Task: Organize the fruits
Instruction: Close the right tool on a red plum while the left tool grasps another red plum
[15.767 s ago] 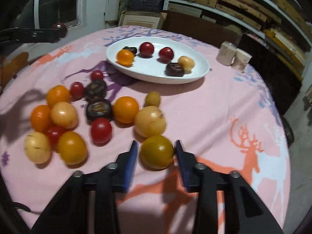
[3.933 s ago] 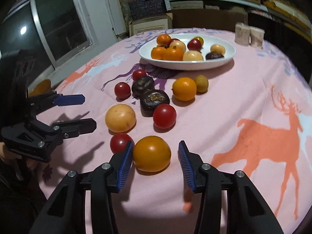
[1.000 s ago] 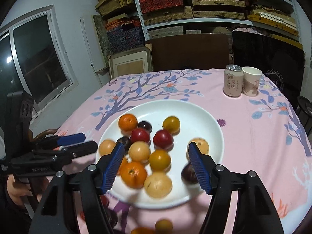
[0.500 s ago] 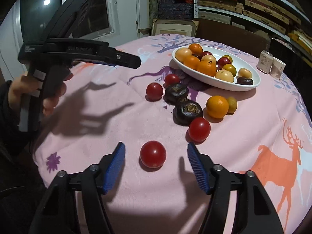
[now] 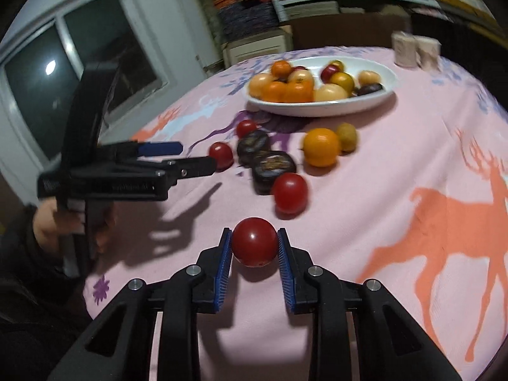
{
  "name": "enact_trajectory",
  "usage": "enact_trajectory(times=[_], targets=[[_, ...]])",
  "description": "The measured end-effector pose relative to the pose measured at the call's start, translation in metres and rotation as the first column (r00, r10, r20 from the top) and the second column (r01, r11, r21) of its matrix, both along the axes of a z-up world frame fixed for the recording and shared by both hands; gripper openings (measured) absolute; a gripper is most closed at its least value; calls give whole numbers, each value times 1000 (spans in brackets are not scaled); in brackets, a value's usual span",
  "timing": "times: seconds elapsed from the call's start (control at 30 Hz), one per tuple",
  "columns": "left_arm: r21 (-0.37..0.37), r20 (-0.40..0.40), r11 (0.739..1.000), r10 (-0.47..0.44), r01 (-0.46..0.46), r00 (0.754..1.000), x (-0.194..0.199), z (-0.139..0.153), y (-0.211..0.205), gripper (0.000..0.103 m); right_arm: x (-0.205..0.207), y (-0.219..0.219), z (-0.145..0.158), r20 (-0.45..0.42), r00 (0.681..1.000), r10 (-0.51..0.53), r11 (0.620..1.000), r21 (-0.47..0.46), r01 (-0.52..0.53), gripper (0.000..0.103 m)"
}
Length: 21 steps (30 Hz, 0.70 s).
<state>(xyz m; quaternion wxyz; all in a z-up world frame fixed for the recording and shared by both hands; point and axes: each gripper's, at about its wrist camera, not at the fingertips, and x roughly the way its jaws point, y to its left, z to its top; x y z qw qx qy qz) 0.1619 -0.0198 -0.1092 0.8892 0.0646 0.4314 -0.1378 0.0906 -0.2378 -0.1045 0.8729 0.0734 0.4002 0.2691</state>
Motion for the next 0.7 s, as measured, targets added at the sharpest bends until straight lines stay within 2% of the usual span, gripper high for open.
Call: enact_trajectory(times=[0.03,0.07,0.37,0.43,0.47,0.53,0.7], targets=[[8,-10,1000,-5,5,1000,4,-3,-3,75,-1,-5,0,-4,1000,-10,1000,19,10,28],[15,-29,1000,-7,7,1000,9,-7,-5,59,0,-8,0,-7,1000,-15,999,32,15,28],[-4,-16,1000,-17,17,1000,15,-9,-11,58,0,-9,0,-12,1000,16,998,58,-15,28],[-25,0,999,-43,43,999,13,-7,-12,32,-1,-10,0,-8,1000,16,998,61,-15,28],[-24,15,998,-57,57,998,11,-5,-14,27,-1,-10,0,-8,1000,15,998,62,-15,28],[-14,44,997,-77,77,996,6,-1,-18,27,0,-11,0,-8,1000,11,998,64,-11,28],[-21,41,995,-94,95,995,0,0,-20,27,1,-12,0,-9,1000,7,998,67,-7,28]])
